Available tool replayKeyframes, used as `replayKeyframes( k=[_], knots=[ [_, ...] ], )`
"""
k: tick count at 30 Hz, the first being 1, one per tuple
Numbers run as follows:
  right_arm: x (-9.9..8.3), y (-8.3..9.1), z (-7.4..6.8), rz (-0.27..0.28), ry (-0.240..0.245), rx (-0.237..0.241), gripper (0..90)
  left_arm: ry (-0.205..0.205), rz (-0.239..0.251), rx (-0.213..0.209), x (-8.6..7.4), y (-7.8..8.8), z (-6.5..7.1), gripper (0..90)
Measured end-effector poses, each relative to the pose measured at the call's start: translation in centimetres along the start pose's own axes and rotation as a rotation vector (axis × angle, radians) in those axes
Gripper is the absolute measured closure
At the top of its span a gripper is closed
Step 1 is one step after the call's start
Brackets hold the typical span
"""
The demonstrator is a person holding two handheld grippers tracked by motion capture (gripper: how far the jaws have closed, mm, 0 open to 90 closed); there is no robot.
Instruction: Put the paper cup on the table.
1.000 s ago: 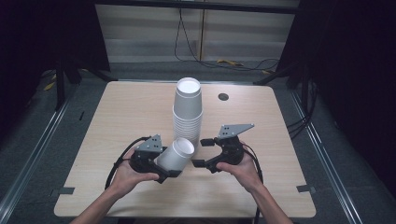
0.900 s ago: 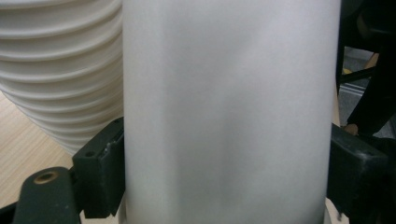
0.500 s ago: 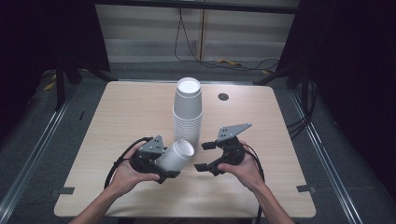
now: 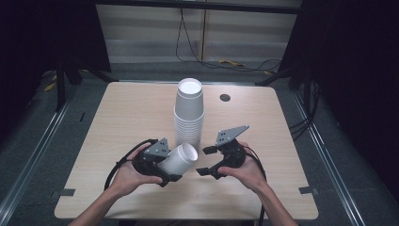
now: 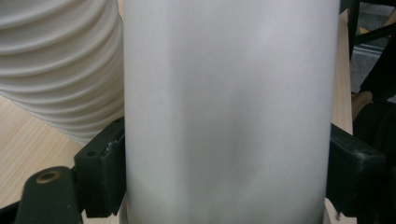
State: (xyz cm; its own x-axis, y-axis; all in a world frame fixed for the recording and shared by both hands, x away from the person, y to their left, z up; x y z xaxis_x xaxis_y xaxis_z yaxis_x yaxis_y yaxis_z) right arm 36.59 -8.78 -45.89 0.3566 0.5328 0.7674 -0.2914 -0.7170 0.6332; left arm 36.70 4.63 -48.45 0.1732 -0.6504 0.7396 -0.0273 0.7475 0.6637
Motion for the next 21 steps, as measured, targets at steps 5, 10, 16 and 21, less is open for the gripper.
replayKeyframes(
  k=[5,10,16,21],
  knots=[
    [-0.1,-0.2,-0.1,-0.046,0.032,-0.018,16.8,-0.033,-0.009,-0.02,0.7,0.1,0.3,16.1],
    [0.1,0.0,-0.2,-0.068,0.058,-0.028,15.6,-0.054,-0.041,-0.02,1.1,-0.1,0.4,16.1],
    [-0.1,-0.3,-0.1,-0.104,0.093,-0.041,15.7,-0.078,-0.106,-0.019,0.8,-1.0,0.1,16.0],
    [-0.8,-0.7,-0.4,-0.157,0.104,-0.027,15.8,-0.071,-0.152,-0.012,-0.3,-1.4,0.1,16.2]
  ],
)
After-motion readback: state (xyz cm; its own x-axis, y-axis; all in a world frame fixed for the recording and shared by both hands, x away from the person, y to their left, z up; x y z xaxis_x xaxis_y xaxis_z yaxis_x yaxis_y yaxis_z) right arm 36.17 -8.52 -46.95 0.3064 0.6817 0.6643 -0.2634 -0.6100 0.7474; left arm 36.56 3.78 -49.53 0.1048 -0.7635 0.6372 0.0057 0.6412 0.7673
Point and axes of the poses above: each handheld gripper's, and its own axes: y roughly backward along the jaws, x roughly out of its top, z roughly to its right, the point moved 9 cm from there along -y, roughly forward along the jaws, and after that the axes turned 7 degrees about -x, right-handed, at the moved point
